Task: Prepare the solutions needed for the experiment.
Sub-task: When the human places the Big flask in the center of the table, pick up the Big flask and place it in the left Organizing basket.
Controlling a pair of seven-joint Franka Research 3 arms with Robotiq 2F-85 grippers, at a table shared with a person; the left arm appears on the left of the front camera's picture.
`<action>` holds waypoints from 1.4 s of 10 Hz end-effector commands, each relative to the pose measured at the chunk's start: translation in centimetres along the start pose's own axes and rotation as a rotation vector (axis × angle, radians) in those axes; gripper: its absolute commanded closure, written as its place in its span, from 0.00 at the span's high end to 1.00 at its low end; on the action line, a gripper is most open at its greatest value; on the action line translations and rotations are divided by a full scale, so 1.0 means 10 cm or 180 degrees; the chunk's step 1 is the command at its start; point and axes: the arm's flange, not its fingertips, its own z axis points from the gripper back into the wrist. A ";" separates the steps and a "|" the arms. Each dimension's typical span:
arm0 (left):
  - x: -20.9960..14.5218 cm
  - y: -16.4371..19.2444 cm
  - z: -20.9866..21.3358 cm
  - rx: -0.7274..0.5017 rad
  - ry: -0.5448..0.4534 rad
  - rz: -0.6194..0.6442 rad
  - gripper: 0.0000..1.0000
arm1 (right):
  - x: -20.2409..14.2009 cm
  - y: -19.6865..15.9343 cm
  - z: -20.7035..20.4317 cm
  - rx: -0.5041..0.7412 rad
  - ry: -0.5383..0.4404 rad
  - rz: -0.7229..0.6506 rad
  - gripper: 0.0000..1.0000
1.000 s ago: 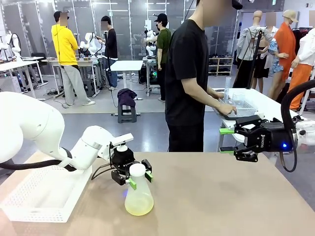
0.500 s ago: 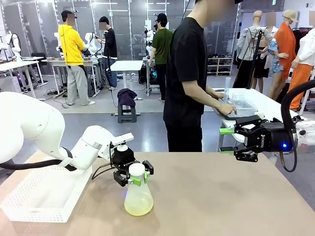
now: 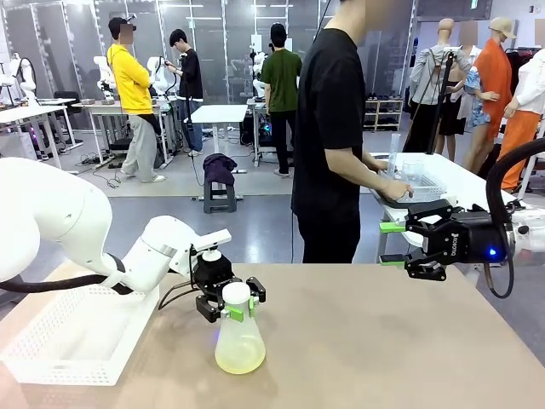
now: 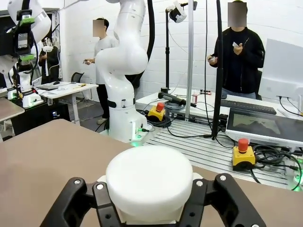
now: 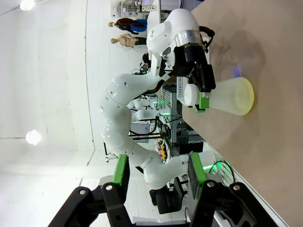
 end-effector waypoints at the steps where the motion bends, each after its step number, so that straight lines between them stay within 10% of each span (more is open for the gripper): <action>1: 0.25 -0.12 -0.04 -0.0098 0.0081 0.0047 0.00 | 0.01 0.01 -0.01 0.0018 -0.0024 0.0005 0.63; 7: 1.28 -1.01 0.12 -0.0287 0.0242 0.0178 0.00 | 0.01 0.01 -0.01 0.0018 -0.0024 0.0005 0.63; 14: 1.87 -2.61 0.98 0.1167 0.0588 -0.0308 0.00 | 0.01 0.01 -0.01 0.0018 -0.0024 0.0005 0.63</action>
